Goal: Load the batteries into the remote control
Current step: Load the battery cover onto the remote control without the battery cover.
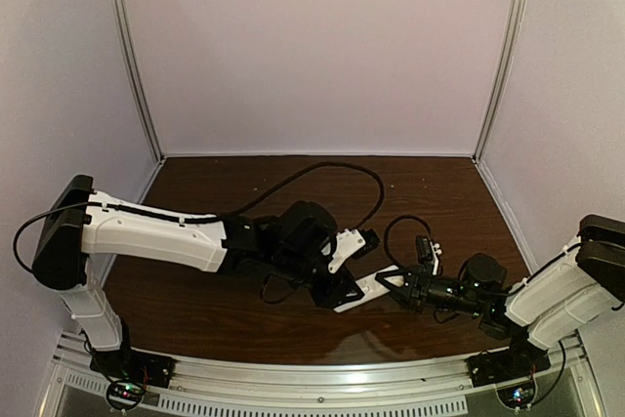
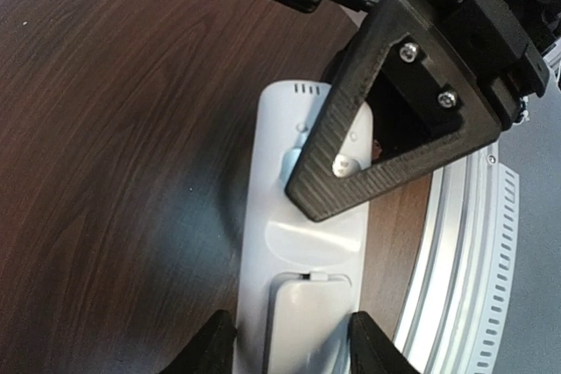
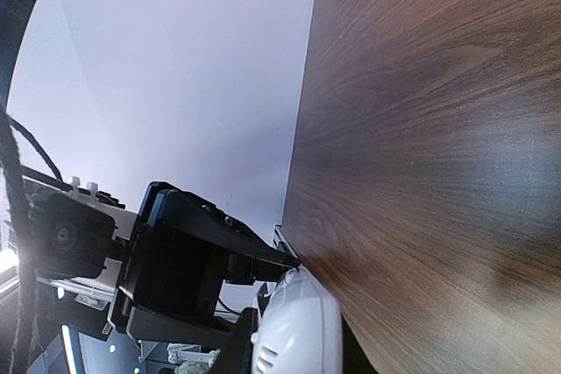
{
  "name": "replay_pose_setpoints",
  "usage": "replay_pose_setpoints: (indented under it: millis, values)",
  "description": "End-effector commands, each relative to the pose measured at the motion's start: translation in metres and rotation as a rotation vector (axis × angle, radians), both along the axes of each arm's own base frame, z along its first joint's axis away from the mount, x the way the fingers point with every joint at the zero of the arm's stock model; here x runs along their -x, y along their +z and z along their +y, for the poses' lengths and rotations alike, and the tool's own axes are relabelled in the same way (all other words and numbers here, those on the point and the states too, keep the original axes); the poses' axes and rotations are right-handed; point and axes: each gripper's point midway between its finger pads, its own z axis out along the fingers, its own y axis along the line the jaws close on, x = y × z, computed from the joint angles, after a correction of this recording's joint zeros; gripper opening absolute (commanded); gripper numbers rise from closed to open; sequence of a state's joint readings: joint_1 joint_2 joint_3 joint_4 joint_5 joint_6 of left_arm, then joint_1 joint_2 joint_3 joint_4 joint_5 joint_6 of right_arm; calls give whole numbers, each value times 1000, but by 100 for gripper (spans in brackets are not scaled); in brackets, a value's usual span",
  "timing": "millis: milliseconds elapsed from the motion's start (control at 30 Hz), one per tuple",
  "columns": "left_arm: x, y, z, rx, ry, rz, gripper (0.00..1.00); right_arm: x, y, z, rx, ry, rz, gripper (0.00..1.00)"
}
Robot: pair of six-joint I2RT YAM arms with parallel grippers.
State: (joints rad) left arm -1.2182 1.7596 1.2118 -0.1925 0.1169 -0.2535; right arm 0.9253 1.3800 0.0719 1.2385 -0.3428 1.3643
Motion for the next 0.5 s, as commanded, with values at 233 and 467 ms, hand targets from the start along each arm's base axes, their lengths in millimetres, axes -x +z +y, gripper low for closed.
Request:
replay_pose_setpoints:
  millis: [233, 467]
  values:
    - [-7, 4, 11, 27, 23, 32, 56, 11, 73, -4, -247, 35, -174, 0]
    - [-1, 18, 6, 103, 3, 54, 67, 9, 64, 0, -213, 35, -148, 0]
